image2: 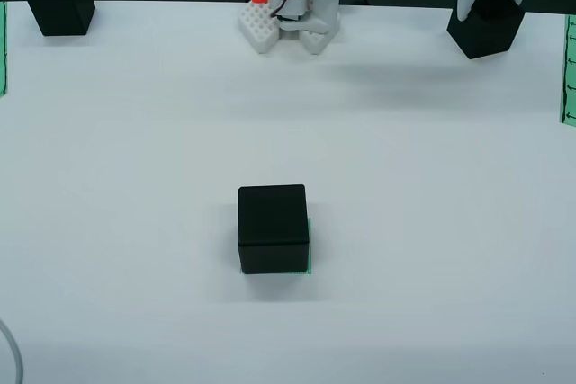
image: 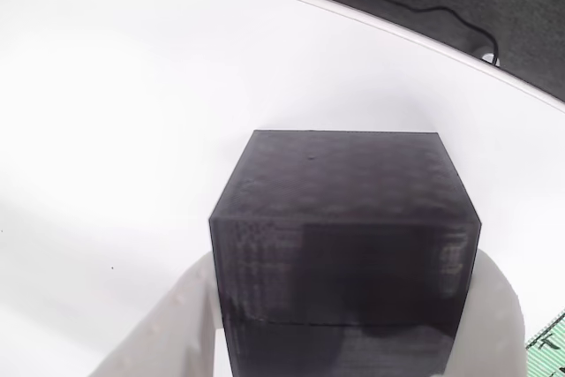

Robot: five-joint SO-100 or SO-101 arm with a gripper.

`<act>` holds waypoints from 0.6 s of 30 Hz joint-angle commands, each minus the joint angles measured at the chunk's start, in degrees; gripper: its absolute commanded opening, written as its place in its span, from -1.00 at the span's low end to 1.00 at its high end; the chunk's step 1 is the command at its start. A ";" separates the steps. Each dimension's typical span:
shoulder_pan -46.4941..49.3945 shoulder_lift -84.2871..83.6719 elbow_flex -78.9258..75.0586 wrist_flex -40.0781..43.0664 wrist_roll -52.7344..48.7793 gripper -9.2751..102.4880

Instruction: Stack 3 Blocks on the chosen place.

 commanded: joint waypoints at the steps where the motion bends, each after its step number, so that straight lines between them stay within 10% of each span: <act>1: 1.76 1.85 0.26 0.09 0.79 -0.53; 18: 27.25 18.54 4.13 0.44 0.79 -0.55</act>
